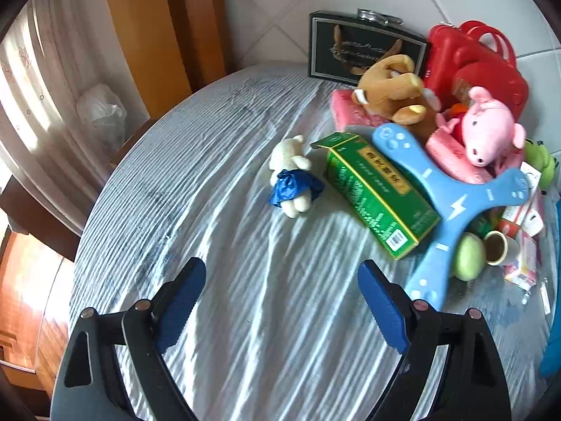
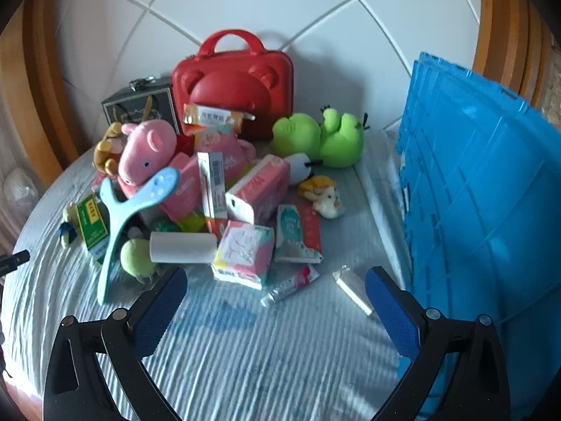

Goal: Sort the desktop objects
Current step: 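Withdraw both tools from the crate back toward the pile, then grasp the white bear with the left tool while the right tool grasps the pink pad pack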

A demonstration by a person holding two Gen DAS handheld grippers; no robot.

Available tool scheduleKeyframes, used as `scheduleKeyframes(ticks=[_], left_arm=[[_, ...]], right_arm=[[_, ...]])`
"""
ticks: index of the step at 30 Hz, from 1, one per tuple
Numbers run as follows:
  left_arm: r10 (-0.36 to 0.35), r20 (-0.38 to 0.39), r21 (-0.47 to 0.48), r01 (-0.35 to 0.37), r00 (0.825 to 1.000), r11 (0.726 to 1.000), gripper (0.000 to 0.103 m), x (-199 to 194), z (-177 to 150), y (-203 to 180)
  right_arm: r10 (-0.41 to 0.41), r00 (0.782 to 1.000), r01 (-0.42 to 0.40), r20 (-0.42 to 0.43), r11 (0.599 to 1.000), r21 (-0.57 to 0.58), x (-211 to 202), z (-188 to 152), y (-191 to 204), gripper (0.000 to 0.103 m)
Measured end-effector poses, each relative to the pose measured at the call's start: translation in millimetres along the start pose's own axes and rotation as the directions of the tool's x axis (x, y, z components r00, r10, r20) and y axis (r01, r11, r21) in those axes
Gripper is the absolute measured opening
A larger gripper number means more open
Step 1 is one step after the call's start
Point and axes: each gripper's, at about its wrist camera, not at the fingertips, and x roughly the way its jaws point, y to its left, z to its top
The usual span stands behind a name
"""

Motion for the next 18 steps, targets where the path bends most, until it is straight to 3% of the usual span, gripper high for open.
scheduleKeyframes(ticks=[7, 14, 18], left_arm=[[-0.017, -0.061, -0.048, 0.014, 0.998, 0.999, 0.089, 72, 50, 10], [0.059, -0.086, 0.049, -0.055, 0.994, 0.997, 0.089, 141, 85, -15], [0.054, -0.134, 0.061, -0.046, 0.99, 0.997, 0.074, 169, 86, -19]], right_arm=[[0.01, 0.992, -0.009, -0.128, 1.0, 0.01, 53, -1, 5, 0.103], [0.049, 0.978, -0.057, -0.201, 0.998, -0.036, 93, 0, 36, 0.103], [0.003, 0.976, -0.013, -0.218, 0.999, -0.042, 111, 3, 35, 0.103]])
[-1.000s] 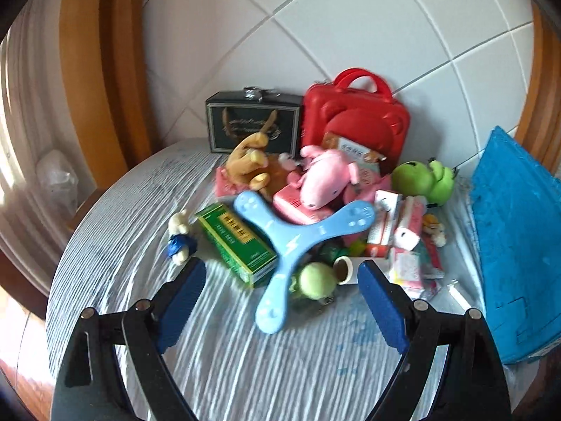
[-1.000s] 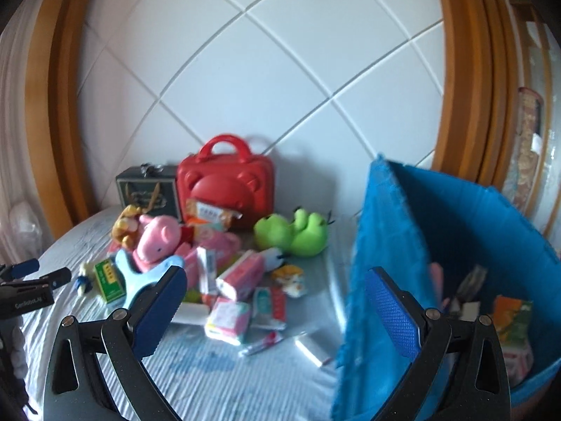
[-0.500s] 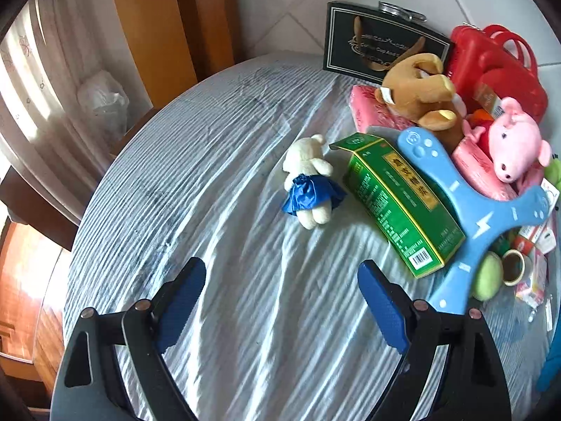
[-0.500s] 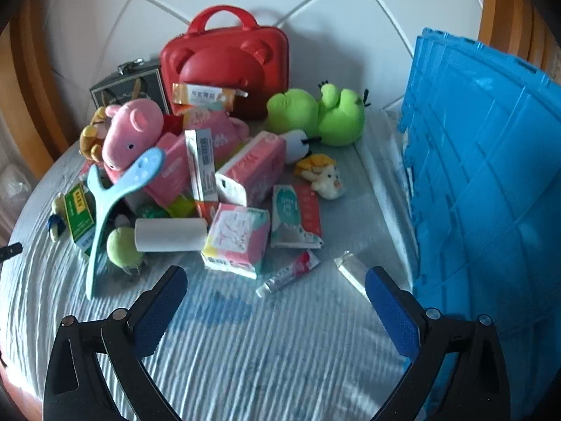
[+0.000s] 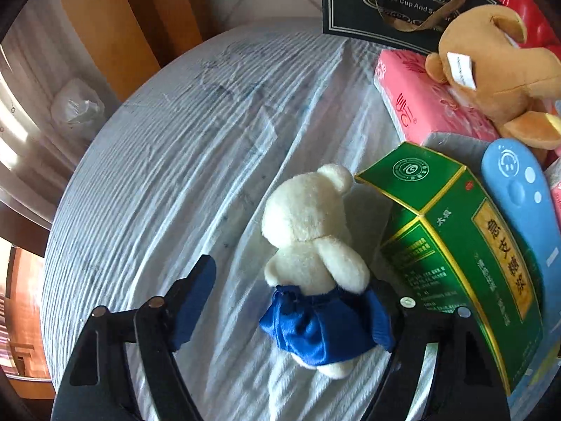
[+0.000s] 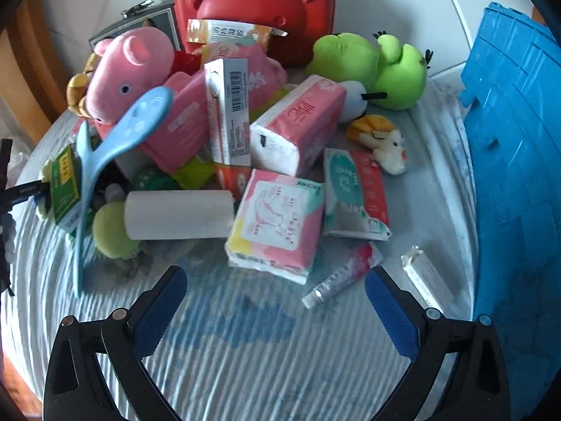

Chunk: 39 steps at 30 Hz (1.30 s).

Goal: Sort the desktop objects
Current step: 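Grasp the white bear with the left tool while the right tool grasps the pink pad pack, then carry the bear and pad pack into the crate and open both tools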

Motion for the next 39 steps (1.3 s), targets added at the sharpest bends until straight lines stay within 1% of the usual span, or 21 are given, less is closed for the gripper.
scheduleKeyframes(ticks=[1, 6, 9, 10, 13, 15, 16, 17, 19, 20, 21, 23, 25, 26, 27, 28, 30, 33, 36, 39], left_arm=[[-0.008, 0.009, -0.006, 0.008, 1.0, 1.0, 0.072, 4, -1, 0], [-0.043, 0.042, -0.044, 0.045, 0.998, 0.998, 0.072, 4, -2, 6], [-0.073, 0.062, -0.069, 0.078, 0.995, 0.995, 0.074, 5, -6, 10], [-0.084, 0.068, -0.078, 0.089, 0.994, 0.993, 0.074, 5, -6, 12], [-0.074, 0.066, -0.062, 0.079, 0.995, 0.995, 0.074, 5, -7, 8], [-0.088, 0.06, -0.066, 0.092, 0.994, 0.994, 0.069, 6, -7, 7], [-0.09, 0.057, -0.061, 0.094, 0.994, 0.994, 0.064, 5, -7, 5], [-0.094, 0.055, -0.057, 0.097, 0.994, 0.994, 0.057, 3, -8, 3], [-0.079, 0.056, -0.038, 0.081, 0.995, 0.996, 0.045, -1, -9, -3], [-0.06, 0.059, -0.023, 0.062, 0.996, 0.998, 0.043, -3, -11, -6], [-0.057, 0.062, -0.012, 0.058, 0.996, 0.998, 0.042, 4, -8, -3], [-0.052, 0.063, 0.0, 0.052, 0.997, 0.999, 0.039, 2, -11, -5], [-0.059, 0.069, 0.0, 0.059, 0.996, 0.998, 0.037, -4, -14, -3], [-0.06, 0.073, -0.001, 0.06, 0.996, 0.998, 0.036, -7, -16, -2], [-0.061, 0.078, 0.0, 0.061, 0.995, 0.998, 0.035, -11, -17, 0], [-0.063, 0.086, 0.003, 0.063, 0.994, 0.998, 0.035, -16, -19, 0], [-0.059, 0.1, 0.004, 0.059, 0.993, 0.998, 0.035, -28, -26, 2], [-0.05, 0.123, 0.008, 0.049, 0.991, 0.999, 0.035, -46, -37, 5], [-0.039, 0.157, 0.003, 0.039, 0.987, 0.999, 0.035, -70, -53, 9], [-0.055, 0.167, -0.018, 0.059, 0.984, 0.998, 0.035, -93, -71, 13]], right_arm=[[-0.022, 1.0, 0.022, -0.004, 1.0, 0.017, 4, 0, -6, 0.103], [-0.06, 0.998, 0.064, -0.036, 0.989, 0.135, 19, 0, -45, 0.103], [0.018, 0.998, -0.006, -0.054, 0.978, 0.207, 23, 2, -55, 0.103], [0.031, 0.999, -0.023, -0.037, 0.978, 0.205, 25, 2, -52, 0.103], [0.04, 0.998, -0.032, -0.053, 0.988, 0.153, 33, 4, -31, 0.103], [0.047, 0.997, -0.039, -0.064, 0.993, 0.115, 40, 8, -15, 0.102], [0.047, 0.996, -0.04, -0.072, 0.994, 0.099, 44, 10, -9, 0.098], [0.046, 0.996, -0.039, -0.079, 0.995, 0.089, 47, 11, -6, 0.097], [0.04, 0.995, -0.033, -0.094, 0.997, 0.068, 55, 15, 1, 0.088], [0.038, 0.994, -0.032, -0.102, 0.998, 0.063, 59, 16, 3, 0.088], [0.042, 0.993, -0.035, -0.113, 0.998, 0.061, 63, 17, 4, 0.088], [0.042, 0.991, -0.034, -0.129, 0.997, 0.065, 71, 19, 4, 0.088], [0.039, 0.989, -0.031, -0.14, 0.998, 0.061, 77, 20, 4, 0.088], [0.038, 0.989, -0.029, -0.146, 0.998, 0.061, 80, 19, 4, 0.087], [0.041, 0.987, -0.032, -0.152, 0.998, 0.062, 82, 19, 3, 0.08], [0.036, 0.988, -0.027, -0.15, 0.998, 0.063, 81, 18, 3, 0.072], [0.022, 0.99, -0.015, -0.139, 0.998, 0.054, 75, 17, 4, 0.07], [0.024, 0.993, -0.018, -0.118, 0.998, 0.053, 61, 14, 2, 0.07], [0.015, 0.997, -0.012, -0.078, 0.999, 0.039, 36, 9, 0, 0.07], [0.024, 0.999, -0.023, -0.028, 0.999, 0.027, 5, 3, -2, 0.07]])
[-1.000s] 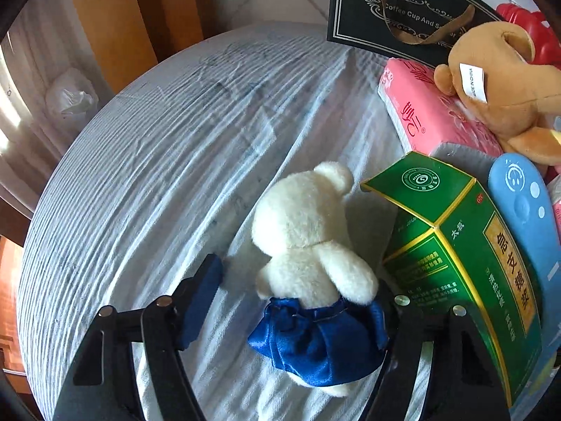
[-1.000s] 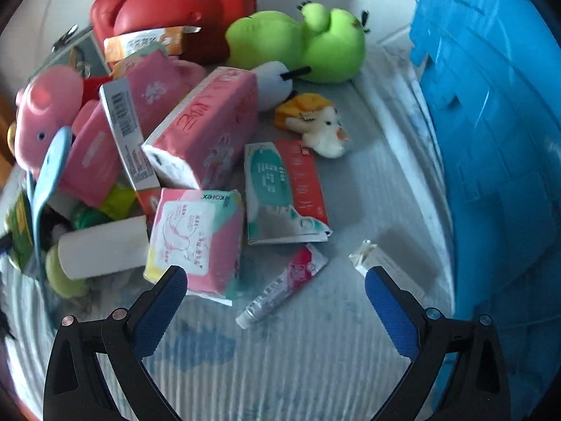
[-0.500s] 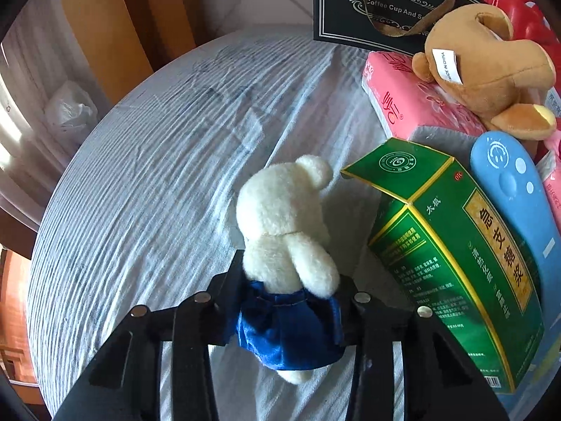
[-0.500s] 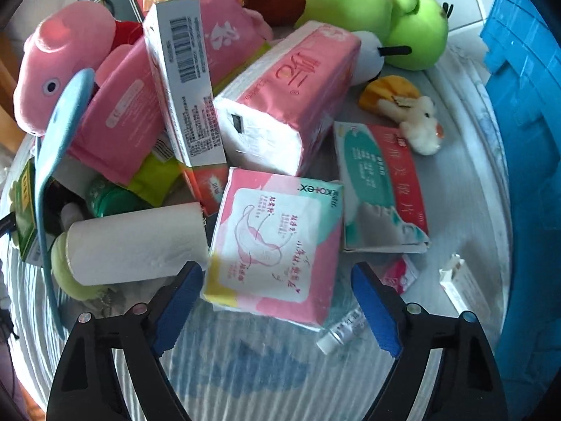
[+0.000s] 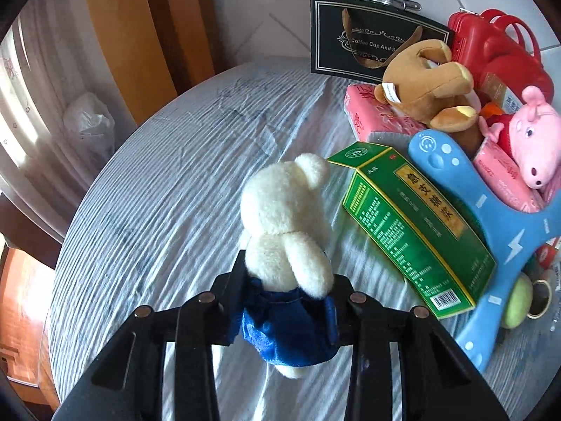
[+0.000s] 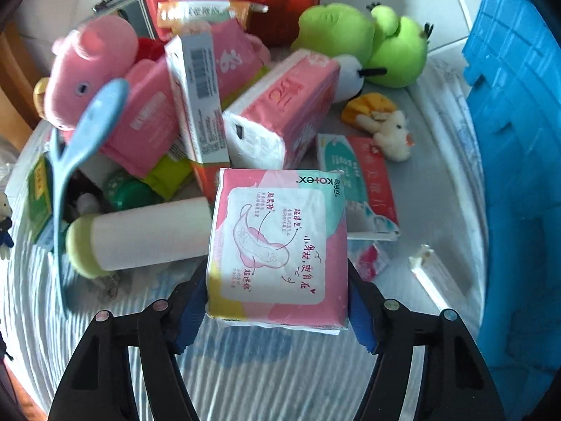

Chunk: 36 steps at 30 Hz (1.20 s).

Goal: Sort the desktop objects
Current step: 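Carry the bear and pad pack into the crate and open both tools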

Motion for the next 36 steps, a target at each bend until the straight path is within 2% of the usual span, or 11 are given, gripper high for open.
scheduleKeyframes(ticks=[5, 9, 13, 18, 22, 27, 32, 36], left_arm=[[-0.034, 0.044, -0.001, 0.034, 0.998, 0.999, 0.035, -46, -20, -3], [-0.079, 0.09, 0.037, 0.076, 0.993, 0.996, 0.035, -84, -31, -19], [-0.144, 0.161, 0.089, 0.131, 0.976, 0.987, 0.035, -129, -38, -47], [-0.239, 0.233, 0.173, 0.201, 0.943, 0.964, 0.035, -182, -43, -91], [-0.333, 0.269, 0.249, 0.269, 0.904, 0.93, 0.035, -219, -48, -135], [-0.451, 0.307, 0.349, 0.342, 0.838, 0.873, 0.035, -270, -55, -199], [-0.557, 0.331, 0.456, 0.387, 0.762, 0.801, 0.035, -321, -65, -268], [-0.633, 0.334, 0.527, 0.418, 0.699, 0.74, 0.035, -359, -75, -322]], right_arm=[[0.005, 0.995, -0.002, 0.099, 0.999, -0.037, -52, -9, 4, 0.07], [0.005, 0.978, 0.007, 0.207, 0.998, -0.057, -101, -23, 3, 0.07], [-0.011, 0.946, 0.029, 0.324, 0.998, -0.049, -148, -33, -5, 0.07], [-0.032, 0.883, 0.047, 0.468, 0.999, -0.02, -208, -40, -23, 0.07], [-0.061, 0.835, 0.069, 0.546, 0.998, 0.006, -244, -44, -40, 0.07], [-0.124, 0.771, 0.099, 0.624, 0.992, 0.074, -287, -54, -75, 0.07], [-0.213, 0.725, 0.144, 0.655, 0.977, 0.158, -317, -69, -121, 0.07], [-0.286, 0.704, 0.175, 0.65, 0.957, 0.231, -329, -81, -163, 0.07]])
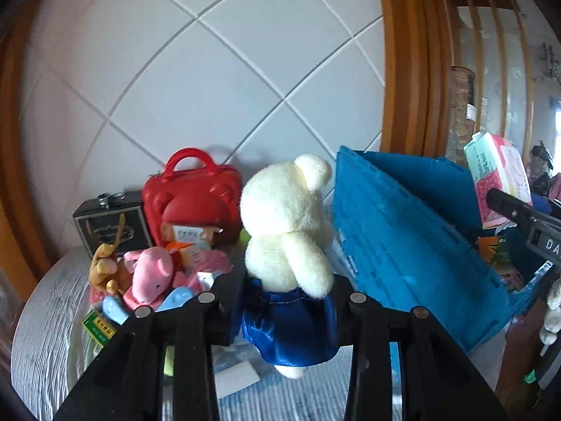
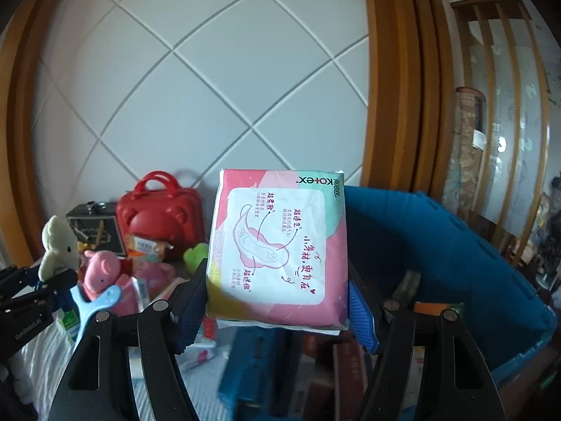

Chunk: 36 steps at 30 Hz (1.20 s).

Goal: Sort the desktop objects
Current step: 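Carry the bear and pad pack into the crate and open both tools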

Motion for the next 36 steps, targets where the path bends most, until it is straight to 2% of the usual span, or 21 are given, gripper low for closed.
scheduleKeyframes(ticks=[4, 10, 14, 20, 23, 27, 31, 34, 36], left_arm=[[-0.071, 0.031, 0.037, 0.07, 0.997, 0.997, 0.035, 5, 23, -55], [-0.163, 0.037, 0.1, 0.159, 0.986, 0.982, 0.035, 12, 47, -130], [-0.22, 0.008, 0.148, 0.217, 0.975, 0.965, 0.035, 23, 55, -181], [-0.256, -0.082, 0.176, 0.267, 0.963, 0.948, 0.035, 53, 72, -224], [-0.243, -0.122, 0.171, 0.261, 0.962, 0.95, 0.035, 69, 79, -230], [-0.236, -0.183, 0.161, 0.266, 0.954, 0.951, 0.035, 80, 70, -236], [-0.203, -0.185, 0.2, 0.239, 0.962, 0.95, 0.037, 82, 66, -238], [-0.194, -0.2, 0.204, 0.235, 0.96, 0.95, 0.038, 85, 64, -236], [-0.192, -0.202, 0.196, 0.232, 0.96, 0.953, 0.044, 86, 64, -233]], right_arm=[[-0.066, 0.998, 0.066, 0.003, 0.997, 0.027, -3, -2, -43, 0.07], [-0.153, 0.988, 0.152, 0.001, 0.986, 0.064, -3, -7, -102, 0.07], [-0.203, 0.979, 0.204, -0.013, 0.975, 0.09, 1, -14, -133, 0.07], [-0.249, 0.967, 0.253, -0.055, 0.961, 0.11, 13, -14, -170, 0.07], [-0.246, 0.967, 0.253, -0.074, 0.962, 0.108, 22, -9, -176, 0.07], [-0.231, 0.969, 0.239, -0.083, 0.966, 0.1, 32, -9, -175, 0.07], [-0.199, 0.975, 0.208, -0.094, 0.974, 0.091, 43, -7, -168, 0.07], [-0.183, 0.98, 0.189, -0.084, 0.979, 0.077, 47, 3, -163, 0.07], [-0.187, 0.978, 0.192, -0.088, 0.98, 0.054, 50, 7, -157, 0.07]])
